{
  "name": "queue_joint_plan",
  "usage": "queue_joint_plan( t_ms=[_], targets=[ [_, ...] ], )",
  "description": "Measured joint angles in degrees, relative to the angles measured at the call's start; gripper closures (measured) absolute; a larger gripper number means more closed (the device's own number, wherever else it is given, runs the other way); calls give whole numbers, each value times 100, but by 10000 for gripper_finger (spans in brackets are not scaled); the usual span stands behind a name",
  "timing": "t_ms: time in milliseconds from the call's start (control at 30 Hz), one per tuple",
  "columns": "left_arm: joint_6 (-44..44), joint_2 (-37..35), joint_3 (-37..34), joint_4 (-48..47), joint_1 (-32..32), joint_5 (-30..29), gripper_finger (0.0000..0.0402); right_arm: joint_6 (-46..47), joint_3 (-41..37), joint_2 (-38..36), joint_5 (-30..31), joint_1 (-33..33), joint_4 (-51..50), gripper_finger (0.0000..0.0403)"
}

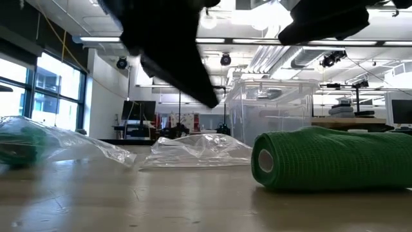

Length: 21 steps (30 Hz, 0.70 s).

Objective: Roll bandage
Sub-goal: Put the green bandage into the transparent zip bag

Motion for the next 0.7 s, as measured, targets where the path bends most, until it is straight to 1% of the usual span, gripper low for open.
queue_joint_plan(
  t_ms=[67, 200, 300, 400, 467, 533, 667, 700],
  targets=[
    [479, 77, 0, -214, 72, 127, 369, 3, 0, 0, 4, 1, 7, 218],
    [1102, 294, -9, -297, 248, 413, 314, 163, 0, 0, 2, 95, 20, 218],
    [1216, 520, -7, -307, 385, 465, 279, 260, 0, 0, 0, 163, -4, 218],
    [1151, 660, 12, -322, 476, 447, 262, 260, 0, 0, 15, 220, 0, 218],
    [1017, 744, 24, -330, 490, 433, 267, 291, 0, 0, 21, 250, -2, 218],
    [983, 746, 22, -330, 468, 432, 289, 359, 0, 0, 32, 277, -2, 218],
    [968, 720, 19, -300, 390, 427, 376, 413, 0, 0, 33, 289, -6, 218],
    [909, 720, 17, -282, 372, 415, 388, 412, 0, 0, 35, 289, -6, 218]
  ],
)
